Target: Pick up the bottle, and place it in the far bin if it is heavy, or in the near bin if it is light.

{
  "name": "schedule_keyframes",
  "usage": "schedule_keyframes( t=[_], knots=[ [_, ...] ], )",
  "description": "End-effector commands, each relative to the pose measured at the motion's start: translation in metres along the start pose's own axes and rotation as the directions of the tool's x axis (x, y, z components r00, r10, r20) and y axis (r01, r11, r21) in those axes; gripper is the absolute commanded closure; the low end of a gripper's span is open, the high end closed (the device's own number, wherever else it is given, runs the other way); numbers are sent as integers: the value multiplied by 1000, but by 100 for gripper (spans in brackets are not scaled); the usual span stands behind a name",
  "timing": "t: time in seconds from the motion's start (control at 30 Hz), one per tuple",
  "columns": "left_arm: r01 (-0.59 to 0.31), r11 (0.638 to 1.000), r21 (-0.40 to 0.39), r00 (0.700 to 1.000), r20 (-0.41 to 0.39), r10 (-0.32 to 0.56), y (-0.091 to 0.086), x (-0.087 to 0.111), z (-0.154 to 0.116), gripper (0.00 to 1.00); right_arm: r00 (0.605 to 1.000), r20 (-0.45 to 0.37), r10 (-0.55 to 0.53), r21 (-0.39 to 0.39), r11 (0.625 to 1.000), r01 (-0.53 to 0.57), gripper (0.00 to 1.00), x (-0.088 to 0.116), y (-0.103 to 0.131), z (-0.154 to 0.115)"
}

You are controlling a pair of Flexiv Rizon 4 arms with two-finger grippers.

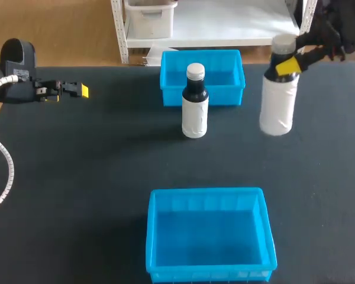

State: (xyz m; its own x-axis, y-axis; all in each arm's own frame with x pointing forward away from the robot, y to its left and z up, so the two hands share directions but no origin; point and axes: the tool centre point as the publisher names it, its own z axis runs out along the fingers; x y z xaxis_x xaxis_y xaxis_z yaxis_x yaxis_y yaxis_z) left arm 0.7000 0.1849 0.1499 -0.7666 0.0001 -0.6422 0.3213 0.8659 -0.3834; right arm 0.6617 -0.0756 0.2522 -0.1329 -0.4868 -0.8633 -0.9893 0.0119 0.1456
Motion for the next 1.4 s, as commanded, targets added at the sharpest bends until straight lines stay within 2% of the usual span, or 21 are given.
schedule_keyframes(
  t=[0.03, 0.17, 0.3, 0.57, 0.93, 1.0, 1.1, 1.4],
  knots=[
    [0, 1000, 0, 1000, 0, 0, 0, 0, 0, 0, 1000, -5, 7, 45, 999, -7, 80, -5, -8, -11],
    [0, 1000, 0, 1000, 0, 0, 0, 0, 0, 0, 1000, -10, 21, 99, 995, -20, 81, -8, -33, -17],
    [0, 1000, 0, 1000, 0, 0, 0, 0, 0, 0, 998, 11, 56, 118, 991, -57, 81, -11, -62, -17],
    [0, 1000, 0, 1000, 0, 0, 0, 0, 0, 0, 998, 16, 68, 169, 983, -70, 82, -32, -118, -4],
    [0, 1000, 0, 1000, 0, 0, 0, 0, 0, 0, 998, 28, 55, 174, 983, -59, 87, -70, -185, 43],
    [0, 1000, 0, 1000, 0, 0, 0, 0, 0, 0, 999, 24, 47, 176, 983, -51, 93, -77, -195, 52],
    [0, 1000, 0, 1000, 0, 0, 0, 0, 0, 0, 999, 26, 30, 177, 984, -34, 90, -86, -208, 65],
    [0, 1000, 0, 1000, 0, 0, 0, 0, 0, 0, 999, 41, 30, 160, 987, -36, 85, -84, -250, 110]
  ],
)
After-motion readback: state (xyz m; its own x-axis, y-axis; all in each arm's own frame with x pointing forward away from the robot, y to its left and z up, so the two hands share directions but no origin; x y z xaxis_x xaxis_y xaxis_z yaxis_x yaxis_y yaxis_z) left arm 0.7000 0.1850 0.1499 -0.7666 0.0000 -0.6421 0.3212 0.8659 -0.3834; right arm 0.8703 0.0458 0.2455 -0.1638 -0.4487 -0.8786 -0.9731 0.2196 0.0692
